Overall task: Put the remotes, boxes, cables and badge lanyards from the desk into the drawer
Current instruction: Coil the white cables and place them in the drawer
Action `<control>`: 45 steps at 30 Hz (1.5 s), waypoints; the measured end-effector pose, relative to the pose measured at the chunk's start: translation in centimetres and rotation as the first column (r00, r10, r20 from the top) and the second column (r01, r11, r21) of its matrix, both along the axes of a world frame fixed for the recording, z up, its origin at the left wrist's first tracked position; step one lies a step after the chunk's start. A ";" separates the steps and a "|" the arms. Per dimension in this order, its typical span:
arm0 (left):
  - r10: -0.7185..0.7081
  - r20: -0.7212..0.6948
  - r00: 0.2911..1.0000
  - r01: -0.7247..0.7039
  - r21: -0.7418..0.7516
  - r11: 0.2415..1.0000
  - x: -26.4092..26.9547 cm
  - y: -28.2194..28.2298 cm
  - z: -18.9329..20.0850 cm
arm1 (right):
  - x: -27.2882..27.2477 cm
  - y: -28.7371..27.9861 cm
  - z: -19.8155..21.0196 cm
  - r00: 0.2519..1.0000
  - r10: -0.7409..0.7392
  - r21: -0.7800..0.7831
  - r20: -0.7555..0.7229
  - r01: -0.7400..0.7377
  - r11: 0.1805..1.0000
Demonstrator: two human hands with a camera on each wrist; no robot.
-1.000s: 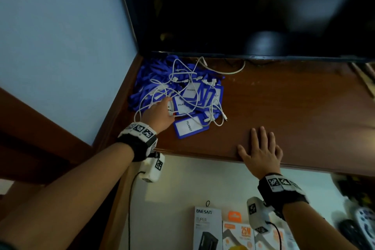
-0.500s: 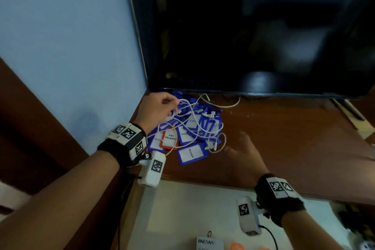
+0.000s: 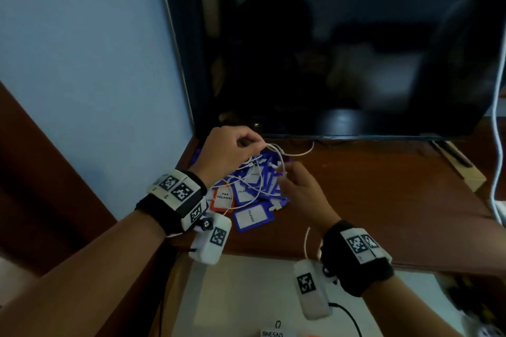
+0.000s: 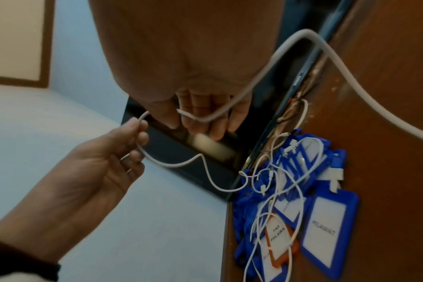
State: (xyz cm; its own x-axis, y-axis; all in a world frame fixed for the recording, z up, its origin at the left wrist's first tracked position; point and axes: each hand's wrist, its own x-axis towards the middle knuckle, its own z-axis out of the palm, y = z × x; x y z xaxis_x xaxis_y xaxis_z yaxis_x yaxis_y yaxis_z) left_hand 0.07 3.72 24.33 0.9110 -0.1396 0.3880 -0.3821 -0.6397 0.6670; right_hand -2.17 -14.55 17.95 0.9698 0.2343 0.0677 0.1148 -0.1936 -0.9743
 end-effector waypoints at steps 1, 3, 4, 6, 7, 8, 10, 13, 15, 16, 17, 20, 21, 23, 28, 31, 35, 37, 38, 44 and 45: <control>-0.016 -0.003 1.000 0.016 0.025 1.000 0.1 -0.2 -0.3 | -0.1 -0.8 -0.2 0.999 -0.002 0.027 -0.033 0.003 1.000; -0.067 -0.059 0.996 0.074 0.119 0.990 0.2 -0.3 -0.9 | -0.2 -2.6 -0.6 0.997 -0.027 0.037 -0.067 0.030 0.999; -0.095 -0.118 0.988 0.116 0.184 0.976 0.5 -0.3 -1.2 | -0.3 -3.4 -0.6 0.997 -0.053 0.039 -0.060 0.055 0.998; -0.134 -0.243 0.961 0.208 0.309 0.928 1.3 0.2 -1.8 | -0.6 -4.7 -0.5 0.994 -0.103 0.043 -0.035 0.105 0.994; -0.139 -0.278 0.950 0.236 0.352 0.906 1.9 0.5 -2.0 | -0.7 -5.2 -0.3 0.991 -0.131 0.039 -0.017 0.132 0.990; -0.133 -0.289 0.948 0.240 0.378 0.894 2.5 0.8 -2.2 | -0.9 -5.6 0.0 0.988 -0.156 0.041 0.015 0.155 0.987; -0.099 -0.255 0.962 0.199 0.404 0.893 3.8 1.5 -2.7 | -1.1 -6.4 0.5 0.975 -0.209 0.066 0.080 0.204 0.977; -0.041 -0.195 0.980 0.126 0.447 0.885 5.1 1.8 -3.4 | -1.4 -8.1 0.8 0.941 -0.311 0.109 0.135 0.298 0.948; -0.024 -0.175 0.984 0.110 0.504 0.857 5.6 1.6 -3.9 | -2.2 -9.4 0.8 0.917 -0.369 0.148 0.152 0.348 0.926; -0.009 -0.159 0.987 0.095 0.545 0.833 5.8 1.5 -4.0 | -2.7 -10.1 1.0 0.906 -0.399 0.181 0.145 0.372 0.911; 0.011 -0.141 0.990 0.073 0.581 0.810 5.9 1.4 -4.1 | -3.2 -10.9 1.1 0.889 -0.436 0.209 0.141 0.403 0.891; 0.110 -0.124 0.986 -0.007 0.634 0.774 6.5 2.3 -4.3 | -3.6 -13.8 1.2 0.805 -0.551 0.184 0.217 0.521 0.834; 0.144 -0.133 0.981 -0.025 0.643 0.765 6.7 2.8 -4.3 | -3.5 -14.7 1.2 0.768 -0.584 0.123 0.263 0.574 0.810; 0.205 -0.140 0.969 -0.072 0.633 0.771 7.1 3.7 -4.3 | -3.6 -16.1 1.6 0.711 -0.635 0.034 0.302 0.658 0.752; 0.240 -0.120 0.963 -0.152 0.495 0.855 7.9 2.9 -2.4 | -3.8 -18.2 0.6 0.637 -0.733 0.099 0.237 0.735 0.671; 0.250 -0.086 0.964 -0.215 0.293 0.932 8.6 1.1 -0.3 | -3.7 -19.4 -0.8 0.562 -0.802 0.078 0.205 0.807 0.585; 0.168 -0.004 0.986 -0.168 -0.033 0.985 7.9 -2.4 3.7 | -3.9 -20.1 -1.6 0.622 -0.773 -0.077 0.123 0.783 0.617; 0.141 0.077 0.987 -0.131 -0.118 0.984 6.7 -4.0 5.3 | -4.3 -19.6 -1.3 0.658 -0.750 -0.126 0.067 0.751 0.648; 0.118 0.128 0.985 -0.106 -0.097 0.990 5.8 -5.0 5.8 | -4.5 -19.1 -0.8 0.678 -0.733 -0.115 0.062 0.734 0.669; -0.115 0.283 0.952 0.042 0.253 0.967 0.6 -10.9 8.0 | -5.1 -13.7 4.7 0.892 -0.425 0.070 0.152 0.419 0.905; -0.155 0.258 0.953 0.069 0.315 0.947 0.2 -11.5 8.5 | -5.1 -12.9 5.8 0.917 -0.363 0.063 0.164 0.357 0.932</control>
State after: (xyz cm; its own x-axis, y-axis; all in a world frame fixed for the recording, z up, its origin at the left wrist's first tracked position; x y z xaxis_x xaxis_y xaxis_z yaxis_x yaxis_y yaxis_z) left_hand 0.28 -7.78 32.79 0.7451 -0.3832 0.5459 -0.6041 -0.7346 0.3089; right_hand -7.26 -27.42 23.76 0.9614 -0.1332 0.2409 0.2078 -0.2230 -0.9524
